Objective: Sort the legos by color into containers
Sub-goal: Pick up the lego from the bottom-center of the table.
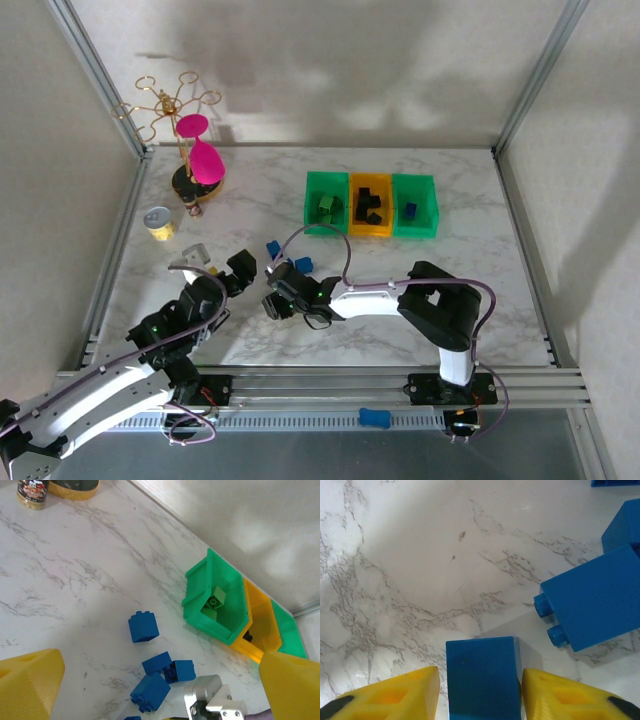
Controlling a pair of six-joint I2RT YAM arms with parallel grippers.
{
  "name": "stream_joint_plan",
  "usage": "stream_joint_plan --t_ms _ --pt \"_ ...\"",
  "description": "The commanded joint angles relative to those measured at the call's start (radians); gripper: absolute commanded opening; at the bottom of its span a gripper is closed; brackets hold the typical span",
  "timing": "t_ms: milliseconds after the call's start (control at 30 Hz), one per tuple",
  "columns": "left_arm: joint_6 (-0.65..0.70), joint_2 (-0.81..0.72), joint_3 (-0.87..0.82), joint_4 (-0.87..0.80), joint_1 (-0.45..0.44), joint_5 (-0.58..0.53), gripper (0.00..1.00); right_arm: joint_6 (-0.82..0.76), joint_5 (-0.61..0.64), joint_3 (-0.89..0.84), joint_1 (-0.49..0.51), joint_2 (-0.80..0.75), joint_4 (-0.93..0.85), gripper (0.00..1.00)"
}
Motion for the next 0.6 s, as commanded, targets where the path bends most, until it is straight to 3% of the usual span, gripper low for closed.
stream_joint_plan --t_ms 0,567 --pt "-0.036 -0.030 -0.019 -0.036 0.009 -0.053 1.00 -0.004 0.050 0.033 0.013 0.019 -0.039 0.46" --pt "-0.036 -0.034 -0.020 -0.021 0.009 -0.048 1.00 -0.020 0.066 0.113 0.013 0.090 -0.075 0.35"
